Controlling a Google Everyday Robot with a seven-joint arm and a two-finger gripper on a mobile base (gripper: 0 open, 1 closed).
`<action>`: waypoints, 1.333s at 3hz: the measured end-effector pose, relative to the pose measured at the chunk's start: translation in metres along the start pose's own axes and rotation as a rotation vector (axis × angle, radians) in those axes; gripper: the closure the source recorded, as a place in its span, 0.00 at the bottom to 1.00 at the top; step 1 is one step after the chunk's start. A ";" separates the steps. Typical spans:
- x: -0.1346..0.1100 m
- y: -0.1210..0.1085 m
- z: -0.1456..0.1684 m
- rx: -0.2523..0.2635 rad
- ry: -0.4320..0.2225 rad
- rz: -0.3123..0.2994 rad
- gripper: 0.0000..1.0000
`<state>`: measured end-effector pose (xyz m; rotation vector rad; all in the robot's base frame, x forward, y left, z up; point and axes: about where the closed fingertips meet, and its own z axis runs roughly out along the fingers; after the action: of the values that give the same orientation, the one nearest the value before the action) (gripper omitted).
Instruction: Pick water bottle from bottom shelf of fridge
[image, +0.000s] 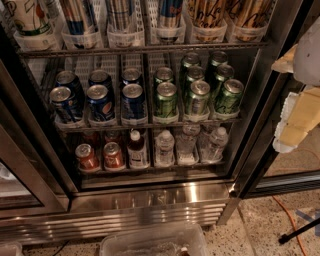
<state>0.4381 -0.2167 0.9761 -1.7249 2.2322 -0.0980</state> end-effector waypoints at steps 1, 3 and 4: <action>0.000 0.000 0.000 0.000 0.000 0.000 0.00; -0.037 0.016 0.010 -0.039 -0.121 0.013 0.00; -0.076 0.037 0.020 -0.092 -0.248 0.053 0.00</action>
Offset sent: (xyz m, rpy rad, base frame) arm -0.0008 0.0212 -0.0026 0.0705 0.0074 0.0157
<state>0.4268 -0.1316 0.9635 -1.6222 2.1262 0.2225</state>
